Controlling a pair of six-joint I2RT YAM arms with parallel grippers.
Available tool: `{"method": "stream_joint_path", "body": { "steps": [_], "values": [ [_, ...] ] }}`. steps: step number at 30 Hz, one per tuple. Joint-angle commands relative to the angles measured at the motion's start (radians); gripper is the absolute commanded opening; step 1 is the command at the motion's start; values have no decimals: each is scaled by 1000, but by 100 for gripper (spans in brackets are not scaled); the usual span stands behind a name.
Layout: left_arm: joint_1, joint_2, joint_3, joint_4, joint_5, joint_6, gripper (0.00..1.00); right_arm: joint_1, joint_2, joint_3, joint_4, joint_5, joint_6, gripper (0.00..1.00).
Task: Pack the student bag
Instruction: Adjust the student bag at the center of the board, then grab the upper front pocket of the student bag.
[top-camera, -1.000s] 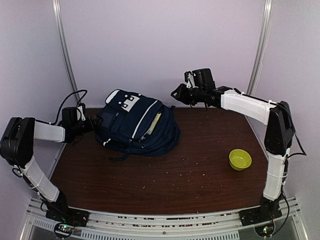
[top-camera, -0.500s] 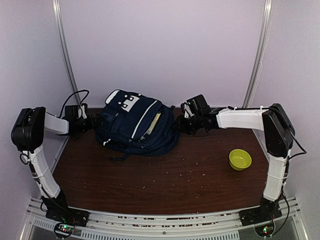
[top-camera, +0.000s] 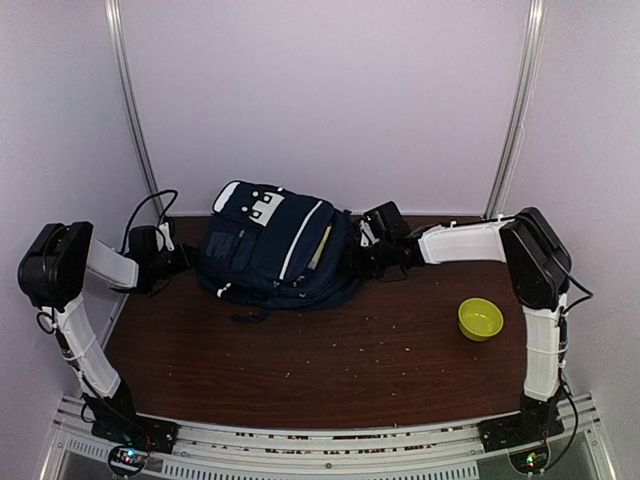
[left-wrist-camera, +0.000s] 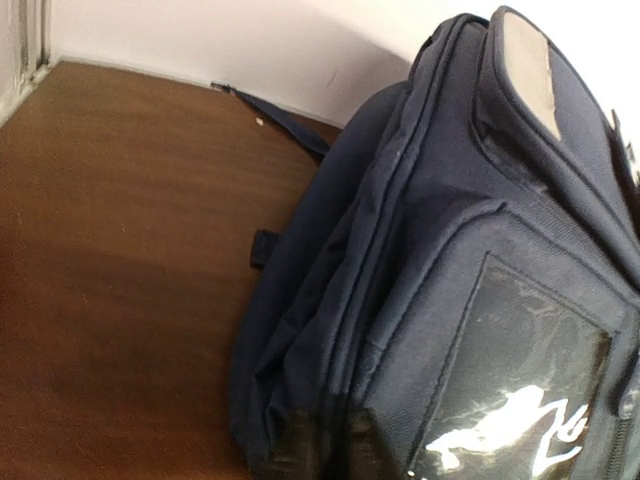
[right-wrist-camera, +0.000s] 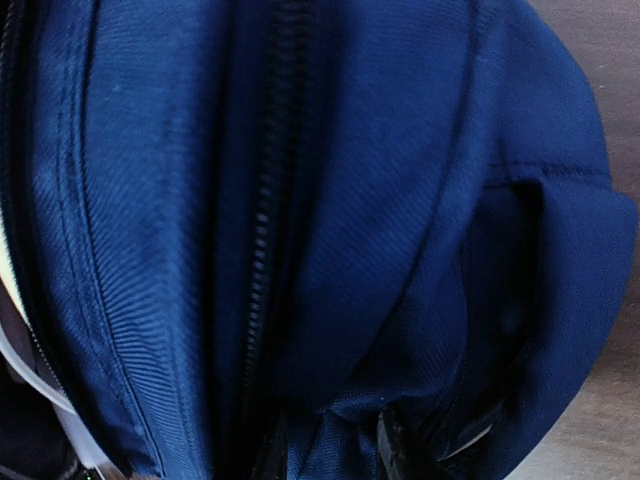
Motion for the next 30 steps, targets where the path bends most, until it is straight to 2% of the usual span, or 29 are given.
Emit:
{"method": "stream_joint_path", "body": {
  "steps": [1, 6, 11, 14, 17, 21, 25, 30],
  "values": [
    [-90, -46, -116, 30, 156, -33, 0, -32, -17, 24, 24, -8, 5, 32],
    [-138, -120, -200, 90, 169, -83, 0, -51, -114, -33, -33, 86, -66, 33],
    [-209, -205, -311, 163, 96, -171, 0, -36, -275, -174, -67, 202, -125, 33],
    [-251, -247, -353, 158, 31, -224, 0, 36, -371, -269, -66, 312, -189, 33],
    [-305, -281, -369, 151, -12, -238, 0, 171, -434, -361, 25, 380, -263, 32],
    [-337, -318, -369, 150, -49, -248, 0, 285, -398, -351, 79, 416, -311, 32],
    [-352, -344, -344, 128, -60, -245, 0, 289, -318, -307, 109, 432, -278, 32],
    [-369, -364, -341, 103, -84, -229, 0, 261, -216, -186, 16, 467, -248, 30]
  ]
}}
